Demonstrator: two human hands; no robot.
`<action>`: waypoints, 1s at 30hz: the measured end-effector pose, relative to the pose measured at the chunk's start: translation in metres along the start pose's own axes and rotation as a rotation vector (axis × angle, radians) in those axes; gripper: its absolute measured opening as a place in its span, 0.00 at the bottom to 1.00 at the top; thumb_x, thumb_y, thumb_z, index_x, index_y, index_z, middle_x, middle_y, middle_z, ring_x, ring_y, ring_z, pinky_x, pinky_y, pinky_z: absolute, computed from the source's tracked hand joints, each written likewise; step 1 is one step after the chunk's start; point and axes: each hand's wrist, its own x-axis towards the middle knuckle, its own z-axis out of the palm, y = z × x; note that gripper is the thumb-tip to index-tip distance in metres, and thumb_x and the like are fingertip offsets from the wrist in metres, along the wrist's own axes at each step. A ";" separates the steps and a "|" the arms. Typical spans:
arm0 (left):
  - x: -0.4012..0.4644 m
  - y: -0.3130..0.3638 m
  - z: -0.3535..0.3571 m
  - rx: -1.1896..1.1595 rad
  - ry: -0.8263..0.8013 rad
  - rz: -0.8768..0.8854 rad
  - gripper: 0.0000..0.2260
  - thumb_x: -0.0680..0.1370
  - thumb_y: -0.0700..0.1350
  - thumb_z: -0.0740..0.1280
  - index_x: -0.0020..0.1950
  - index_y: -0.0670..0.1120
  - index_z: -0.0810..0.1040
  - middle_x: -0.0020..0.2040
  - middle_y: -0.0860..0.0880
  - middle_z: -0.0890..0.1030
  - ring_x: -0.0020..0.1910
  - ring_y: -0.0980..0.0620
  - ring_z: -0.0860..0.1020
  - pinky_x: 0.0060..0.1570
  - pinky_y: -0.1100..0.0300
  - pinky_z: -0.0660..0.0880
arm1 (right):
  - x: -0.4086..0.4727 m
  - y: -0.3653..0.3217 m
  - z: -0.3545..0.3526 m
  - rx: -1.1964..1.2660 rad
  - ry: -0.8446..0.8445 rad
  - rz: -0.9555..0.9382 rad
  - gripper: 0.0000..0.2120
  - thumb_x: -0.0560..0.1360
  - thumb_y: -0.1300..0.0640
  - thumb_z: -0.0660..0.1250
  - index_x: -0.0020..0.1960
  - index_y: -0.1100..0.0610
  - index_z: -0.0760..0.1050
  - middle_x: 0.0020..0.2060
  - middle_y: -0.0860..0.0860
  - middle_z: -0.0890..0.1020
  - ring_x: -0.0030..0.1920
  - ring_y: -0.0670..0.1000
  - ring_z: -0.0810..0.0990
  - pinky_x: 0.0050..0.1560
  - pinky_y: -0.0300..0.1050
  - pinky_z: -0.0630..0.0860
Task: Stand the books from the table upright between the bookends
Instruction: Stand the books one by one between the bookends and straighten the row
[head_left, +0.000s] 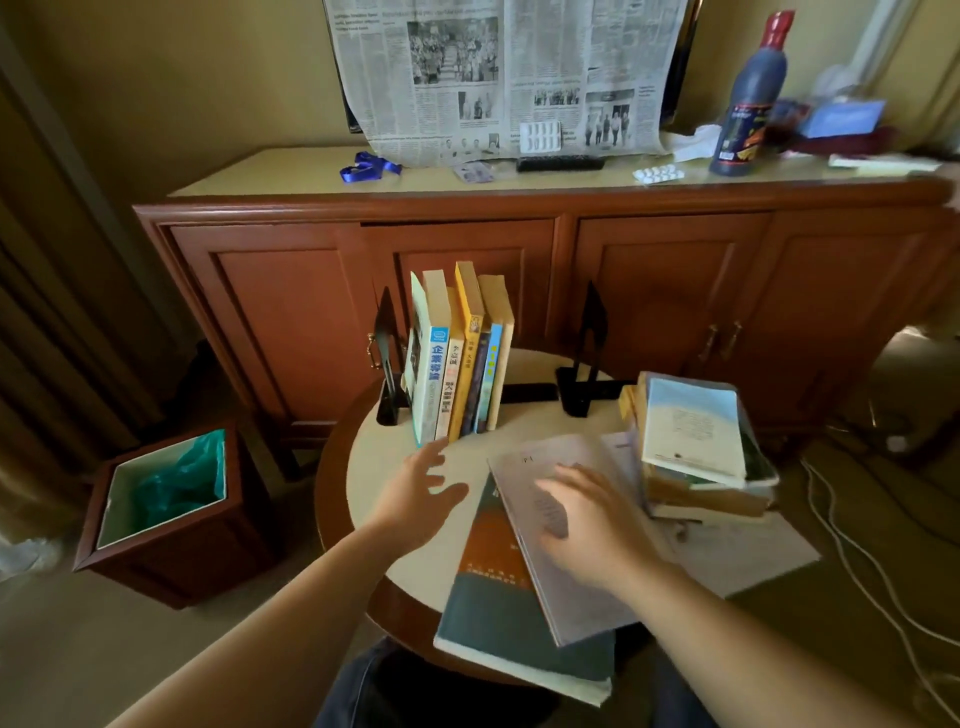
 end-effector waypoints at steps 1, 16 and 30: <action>-0.009 -0.001 0.008 0.008 -0.018 -0.033 0.27 0.81 0.48 0.73 0.78 0.56 0.67 0.71 0.50 0.74 0.64 0.50 0.78 0.61 0.51 0.82 | -0.013 0.007 0.006 -0.001 0.004 0.015 0.26 0.79 0.45 0.69 0.76 0.46 0.70 0.76 0.44 0.68 0.77 0.50 0.63 0.75 0.48 0.60; -0.088 -0.019 0.050 0.211 -0.022 -0.104 0.30 0.78 0.63 0.71 0.76 0.51 0.73 0.69 0.51 0.77 0.56 0.55 0.78 0.49 0.65 0.76 | -0.121 0.022 0.038 0.451 0.250 0.487 0.23 0.62 0.37 0.82 0.42 0.51 0.77 0.39 0.44 0.81 0.39 0.44 0.80 0.35 0.38 0.76; -0.107 -0.033 0.038 0.180 0.085 -0.089 0.23 0.77 0.61 0.73 0.67 0.51 0.77 0.58 0.55 0.80 0.51 0.57 0.78 0.44 0.64 0.75 | -0.134 -0.012 0.060 0.682 0.272 0.547 0.16 0.63 0.46 0.84 0.42 0.47 0.79 0.41 0.41 0.83 0.45 0.43 0.81 0.46 0.45 0.79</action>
